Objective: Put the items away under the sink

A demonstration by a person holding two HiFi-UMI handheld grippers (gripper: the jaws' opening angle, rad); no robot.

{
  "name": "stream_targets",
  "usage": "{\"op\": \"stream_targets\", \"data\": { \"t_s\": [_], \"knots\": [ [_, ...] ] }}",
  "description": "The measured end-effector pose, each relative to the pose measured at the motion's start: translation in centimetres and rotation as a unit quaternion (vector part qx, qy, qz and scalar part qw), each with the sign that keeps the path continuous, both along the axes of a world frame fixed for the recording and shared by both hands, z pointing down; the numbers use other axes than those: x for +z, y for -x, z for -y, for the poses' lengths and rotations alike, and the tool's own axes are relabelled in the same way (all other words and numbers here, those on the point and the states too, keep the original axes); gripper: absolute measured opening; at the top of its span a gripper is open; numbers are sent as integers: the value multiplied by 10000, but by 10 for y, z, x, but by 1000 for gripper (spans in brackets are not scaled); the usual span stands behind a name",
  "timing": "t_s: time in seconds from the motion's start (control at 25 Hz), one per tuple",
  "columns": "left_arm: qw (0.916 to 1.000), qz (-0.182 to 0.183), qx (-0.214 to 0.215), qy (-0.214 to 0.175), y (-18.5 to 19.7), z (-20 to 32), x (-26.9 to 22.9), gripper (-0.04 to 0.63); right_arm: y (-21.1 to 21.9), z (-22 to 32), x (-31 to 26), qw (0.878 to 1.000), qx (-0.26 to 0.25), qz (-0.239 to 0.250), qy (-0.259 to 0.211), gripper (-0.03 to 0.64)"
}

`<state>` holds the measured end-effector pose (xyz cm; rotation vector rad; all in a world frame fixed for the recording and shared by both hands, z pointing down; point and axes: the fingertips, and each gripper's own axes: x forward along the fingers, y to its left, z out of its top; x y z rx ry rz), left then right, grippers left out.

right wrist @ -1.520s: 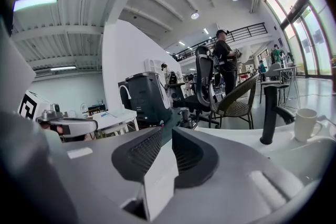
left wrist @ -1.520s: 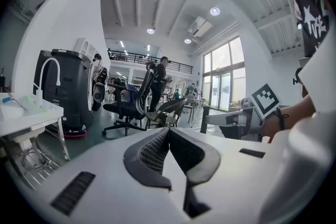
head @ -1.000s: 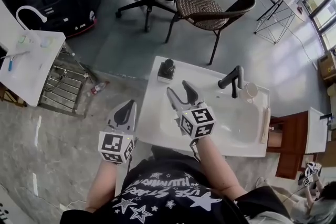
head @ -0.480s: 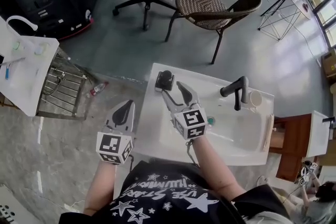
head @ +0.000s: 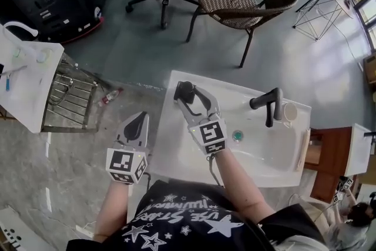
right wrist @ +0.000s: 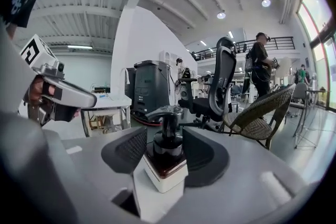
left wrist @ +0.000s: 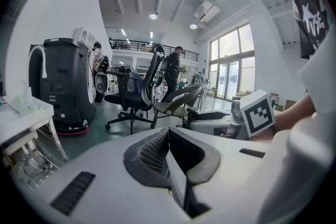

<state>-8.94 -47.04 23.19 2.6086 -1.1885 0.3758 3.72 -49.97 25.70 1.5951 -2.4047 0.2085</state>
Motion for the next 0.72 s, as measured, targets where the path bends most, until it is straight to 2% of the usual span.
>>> {"op": "stream_targets", "data": {
  "t_s": [0.24,0.36,0.48,0.72],
  "knots": [
    [10000,-17,-16,12,-3,2,1,9,3,11,-2,9995,-136,-75,-289,158],
    [10000,-15,-34,15,-2,3,1,9,4,15,-4,9992,-126,60,-362,146],
    [10000,-3,-39,15,-1,4,0,9,1,18,-4,9991,-50,239,-347,100],
    [10000,-9,-29,-25,2,-2,-5,9,-1,16,-11,9986,-23,404,-335,81]
  ]
}}
